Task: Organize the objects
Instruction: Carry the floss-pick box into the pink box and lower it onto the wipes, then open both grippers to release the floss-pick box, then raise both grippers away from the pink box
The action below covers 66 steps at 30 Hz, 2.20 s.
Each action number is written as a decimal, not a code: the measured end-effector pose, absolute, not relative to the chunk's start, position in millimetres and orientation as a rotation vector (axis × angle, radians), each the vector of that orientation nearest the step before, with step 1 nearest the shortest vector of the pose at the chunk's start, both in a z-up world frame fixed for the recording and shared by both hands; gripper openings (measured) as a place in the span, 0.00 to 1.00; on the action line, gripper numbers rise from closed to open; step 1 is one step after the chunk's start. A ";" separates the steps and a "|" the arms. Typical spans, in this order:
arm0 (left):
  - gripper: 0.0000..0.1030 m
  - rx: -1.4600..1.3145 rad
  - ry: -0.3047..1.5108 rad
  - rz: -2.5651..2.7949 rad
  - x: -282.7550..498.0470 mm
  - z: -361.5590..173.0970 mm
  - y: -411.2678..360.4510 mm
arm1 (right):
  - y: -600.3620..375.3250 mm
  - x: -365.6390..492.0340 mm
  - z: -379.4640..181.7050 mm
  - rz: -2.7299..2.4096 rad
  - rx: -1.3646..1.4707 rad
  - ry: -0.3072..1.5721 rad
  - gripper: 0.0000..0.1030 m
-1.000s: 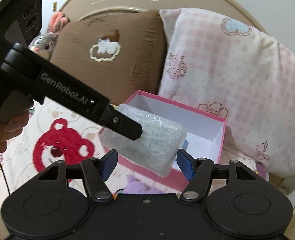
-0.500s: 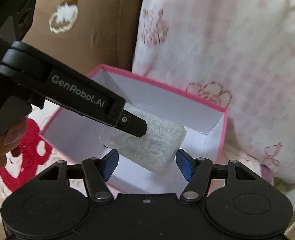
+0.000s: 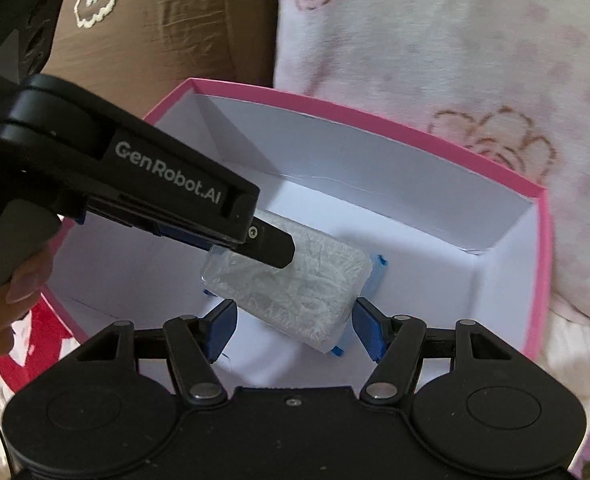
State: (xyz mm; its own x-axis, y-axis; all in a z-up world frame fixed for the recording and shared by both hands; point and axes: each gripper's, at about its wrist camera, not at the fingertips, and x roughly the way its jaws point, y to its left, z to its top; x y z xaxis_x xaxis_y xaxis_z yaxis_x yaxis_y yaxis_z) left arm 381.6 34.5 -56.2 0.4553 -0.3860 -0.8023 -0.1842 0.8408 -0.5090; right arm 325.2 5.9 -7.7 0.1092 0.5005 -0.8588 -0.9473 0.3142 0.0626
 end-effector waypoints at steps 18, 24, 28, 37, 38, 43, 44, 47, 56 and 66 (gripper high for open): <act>0.46 -0.448 1.036 -0.127 365.5 -53.3 20.7 | -24.8 312.7 -17.5 1.116 -0.525 0.915 0.67; 0.47 -0.360 1.008 -0.170 344.1 -20.8 18.8 | -54.0 298.4 8.6 1.124 -0.483 0.882 0.67; 0.48 -0.323 1.078 -0.221 328.4 5.5 12.2 | -67.1 291.3 30.9 1.113 -0.486 0.847 0.68; 0.53 -0.245 1.095 -0.287 281.1 62.0 -1.1 | -107.3 260.8 87.1 1.134 -0.423 0.820 0.77; 0.53 -0.228 1.101 -0.289 276.3 66.6 -3.7 | -111.7 257.0 91.4 1.133 -0.422 0.817 0.77; 0.56 -0.120 1.096 -0.315 244.8 88.9 -17.8 | -130.2 236.2 107.5 1.142 -0.429 0.812 0.77; 0.58 -0.111 1.092 -0.322 238.0 92.8 -18.5 | -134.6 231.3 110.9 1.141 -0.434 0.808 0.78; 0.58 -0.098 1.064 -0.317 219.1 102.2 -17.4 | -145.8 221.4 115.9 1.148 -0.432 0.815 0.84; 0.63 -0.068 0.989 -0.374 168.2 114.6 -18.8 | -180.3 195.5 127.9 1.184 -0.439 0.831 0.86; 0.69 -0.015 1.059 -0.413 129.7 101.7 -31.5 | -221.0 174.7 137.8 1.179 -0.438 0.819 0.87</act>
